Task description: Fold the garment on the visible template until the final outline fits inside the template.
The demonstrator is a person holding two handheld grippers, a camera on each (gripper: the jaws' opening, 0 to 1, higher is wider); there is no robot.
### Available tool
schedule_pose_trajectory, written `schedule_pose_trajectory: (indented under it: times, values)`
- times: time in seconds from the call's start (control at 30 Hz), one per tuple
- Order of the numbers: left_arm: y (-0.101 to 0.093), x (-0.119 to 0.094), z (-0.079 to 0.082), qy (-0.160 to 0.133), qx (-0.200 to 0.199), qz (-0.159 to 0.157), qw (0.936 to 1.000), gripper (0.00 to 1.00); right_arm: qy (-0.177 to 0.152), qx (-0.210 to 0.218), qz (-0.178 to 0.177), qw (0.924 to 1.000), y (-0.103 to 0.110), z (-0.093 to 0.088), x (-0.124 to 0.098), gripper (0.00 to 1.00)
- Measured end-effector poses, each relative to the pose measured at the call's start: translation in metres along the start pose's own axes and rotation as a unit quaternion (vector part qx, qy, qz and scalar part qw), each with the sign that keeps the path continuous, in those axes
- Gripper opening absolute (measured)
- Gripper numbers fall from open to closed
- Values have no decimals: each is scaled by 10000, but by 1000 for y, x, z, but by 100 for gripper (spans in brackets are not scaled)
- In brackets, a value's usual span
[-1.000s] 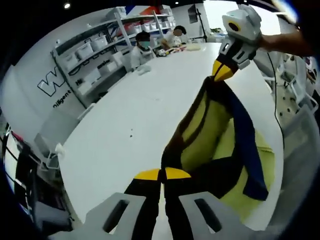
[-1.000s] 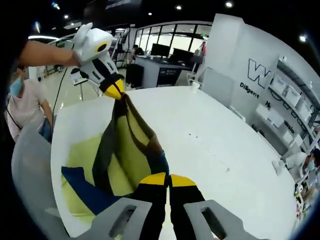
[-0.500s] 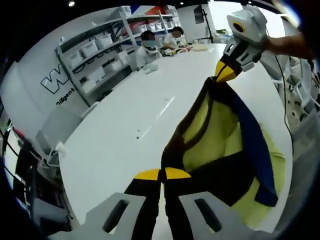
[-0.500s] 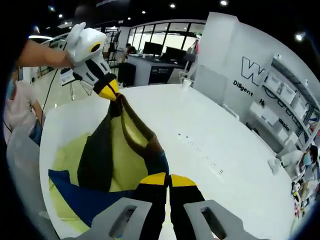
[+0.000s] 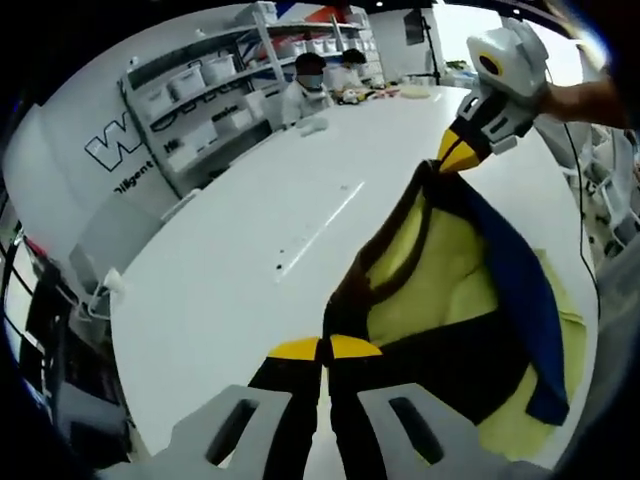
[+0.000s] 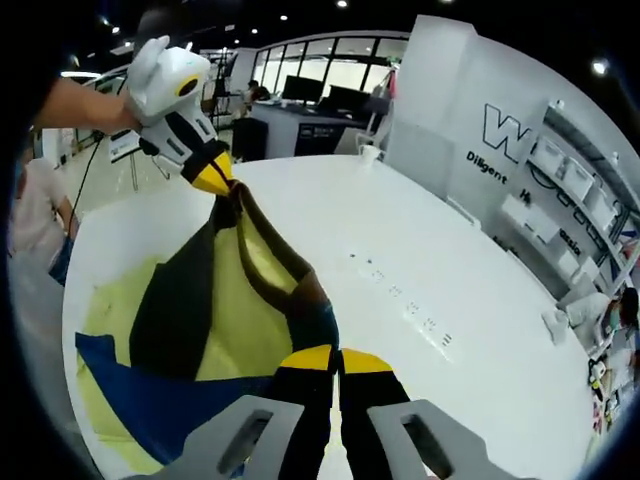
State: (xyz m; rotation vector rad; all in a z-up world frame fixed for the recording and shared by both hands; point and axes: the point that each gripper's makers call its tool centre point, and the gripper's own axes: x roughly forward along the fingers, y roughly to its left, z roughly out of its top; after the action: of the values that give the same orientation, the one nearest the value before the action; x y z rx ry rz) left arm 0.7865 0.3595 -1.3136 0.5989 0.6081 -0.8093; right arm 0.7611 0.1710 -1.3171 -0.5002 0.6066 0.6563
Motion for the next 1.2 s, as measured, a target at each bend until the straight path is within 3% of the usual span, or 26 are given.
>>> schedule_pose_trajectory:
  times: [0.47, 1.0, 1.2]
  values:
    - [16, 32, -18, 202, -158, -20, 9997, 4, 150, -119, -134, 9997, -14, -6, 39, 0]
    - [24, 75, -33, 549, -262, -28, 9981, 4, 471, 189, -263, 9984, -23, -33, 80, 0]
    - [26, 88, -47, 779, -695, -86, 9945, 4, 569, 172, -276, 9979, -23, -37, 94, 0]
